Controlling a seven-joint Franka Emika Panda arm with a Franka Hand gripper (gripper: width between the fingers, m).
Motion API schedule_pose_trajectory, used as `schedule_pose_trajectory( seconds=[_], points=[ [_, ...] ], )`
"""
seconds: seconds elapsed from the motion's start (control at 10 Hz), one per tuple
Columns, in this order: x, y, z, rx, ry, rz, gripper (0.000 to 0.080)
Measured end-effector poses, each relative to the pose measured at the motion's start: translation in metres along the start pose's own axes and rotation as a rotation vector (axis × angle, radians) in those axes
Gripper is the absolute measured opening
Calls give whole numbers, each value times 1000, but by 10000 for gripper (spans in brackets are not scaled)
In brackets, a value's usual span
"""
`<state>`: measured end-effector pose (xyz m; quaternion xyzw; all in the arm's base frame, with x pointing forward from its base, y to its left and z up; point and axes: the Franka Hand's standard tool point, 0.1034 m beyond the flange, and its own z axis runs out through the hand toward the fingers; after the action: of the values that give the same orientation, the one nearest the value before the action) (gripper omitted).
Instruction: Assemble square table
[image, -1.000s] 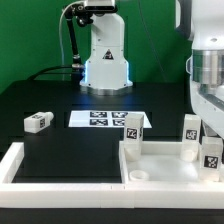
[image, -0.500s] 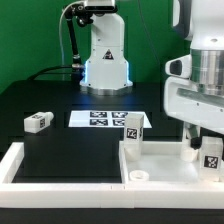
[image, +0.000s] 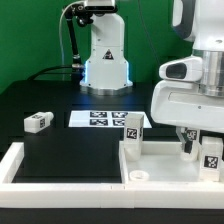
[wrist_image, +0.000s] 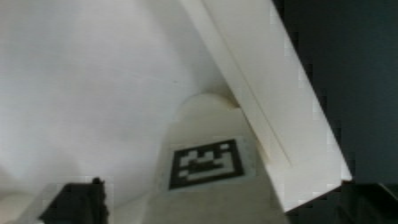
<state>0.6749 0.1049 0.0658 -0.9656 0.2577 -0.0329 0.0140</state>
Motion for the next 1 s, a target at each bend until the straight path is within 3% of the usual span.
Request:
schedule_pose_trajectory(
  seconds=[0.1,0.3,0.4,0.7,0.9,1.0],
  points=[
    [0,0,0,0,0,1,649],
    [0,0,0,0,0,2,361],
    [0,1,0,0,0,2,285],
    [0,0,0,0,0,48,285],
    [-1,-1,0,2,3,315,285],
    [1,-1,1,29,6,540,285]
  ],
)
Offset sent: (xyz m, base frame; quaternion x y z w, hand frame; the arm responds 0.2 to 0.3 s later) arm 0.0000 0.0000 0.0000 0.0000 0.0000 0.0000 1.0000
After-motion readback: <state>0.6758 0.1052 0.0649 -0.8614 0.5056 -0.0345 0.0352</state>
